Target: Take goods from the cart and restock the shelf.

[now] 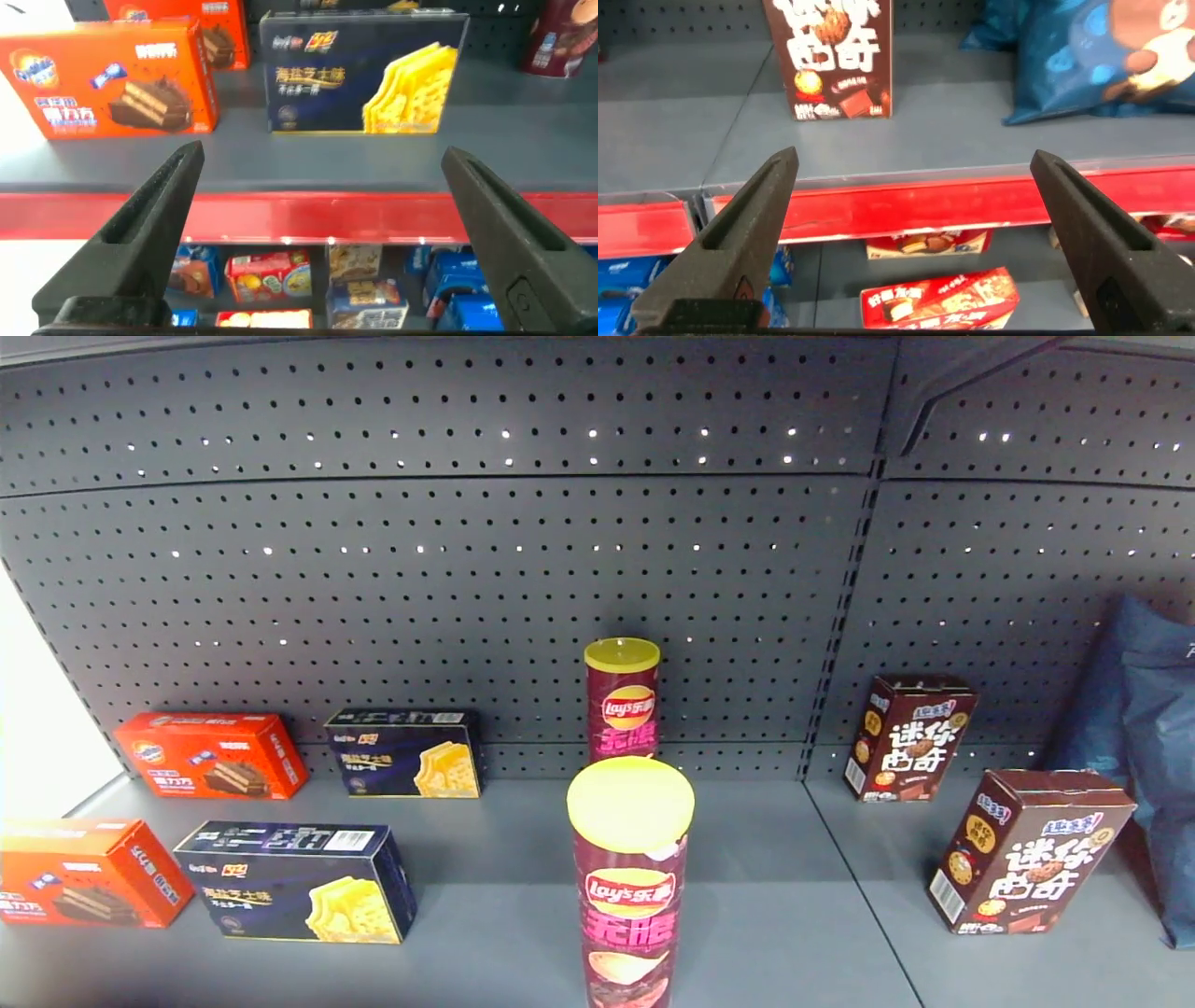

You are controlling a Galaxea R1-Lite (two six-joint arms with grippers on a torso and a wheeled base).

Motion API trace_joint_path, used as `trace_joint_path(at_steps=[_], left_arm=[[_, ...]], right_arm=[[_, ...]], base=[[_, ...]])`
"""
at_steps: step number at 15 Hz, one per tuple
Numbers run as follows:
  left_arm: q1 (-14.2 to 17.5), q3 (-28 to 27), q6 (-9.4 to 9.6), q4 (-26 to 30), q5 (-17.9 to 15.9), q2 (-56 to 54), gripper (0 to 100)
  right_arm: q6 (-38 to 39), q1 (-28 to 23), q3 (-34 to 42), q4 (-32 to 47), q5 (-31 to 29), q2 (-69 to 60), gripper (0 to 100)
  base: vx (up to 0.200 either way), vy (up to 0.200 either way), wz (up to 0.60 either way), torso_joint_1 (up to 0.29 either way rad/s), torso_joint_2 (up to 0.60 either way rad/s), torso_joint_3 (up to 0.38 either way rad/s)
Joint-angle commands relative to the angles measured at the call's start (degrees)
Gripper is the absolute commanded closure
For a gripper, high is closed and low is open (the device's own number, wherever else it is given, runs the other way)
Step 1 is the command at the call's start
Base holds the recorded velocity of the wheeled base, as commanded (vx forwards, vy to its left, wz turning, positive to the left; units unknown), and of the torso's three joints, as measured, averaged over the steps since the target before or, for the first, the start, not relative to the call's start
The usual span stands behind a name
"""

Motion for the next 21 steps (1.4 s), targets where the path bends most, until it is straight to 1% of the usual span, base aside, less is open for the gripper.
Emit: trace_joint_path(at_steps=[1, 8, 9, 18, 20, 21], left_arm=[[0.0, 0.0, 0.03, 0.1, 0.0, 0.1, 0], [0.0, -0.1, -0.05, 0.1, 0.0, 0.1, 0], [0.0, -0.1, -0.05, 0.1, 0.0, 0.1, 0], [0.0, -0.1, 0.03, 0.1, -0.1, 0.1, 0], [0.0, -0.1, -0.05, 0.1, 0.0, 0.1, 0], [0.0, 0.0, -0.05, 0.1, 0.0, 0.1, 0]], right_arm=[[0.0, 0.0, 0.0, -0.1, -0.1, 0.1, 0], [0.0, 0.0, 0.0, -0.1, -0.1, 0.1, 0], [0.0, 0.0, 0.0, -0.1, -0.1, 0.1, 0], [0.0, 0.0, 0.0, -0.1, -0.1, 0.1, 0], [0.0, 0.0, 0.0, -0.1, -0.1, 0.1, 0], [0.0, 0.0, 0.0, -0.1, -0.1, 0.1, 0]], base=[[0.0, 0.0, 0.0, 0.0, 0.0, 0.0], [0.0, 0.0, 0.0, 0.0, 0.0, 0.0], [0.0, 0.2, 0.0, 0.002, 0.0, 0.002], [0.0, 0.0, 0.0, 0.0, 0.0, 0.0], [0.0, 0.2, 0.0, 0.0, 0.0, 0.0], [0.0, 0.0, 0.0, 0.0, 0.0, 0.0]])
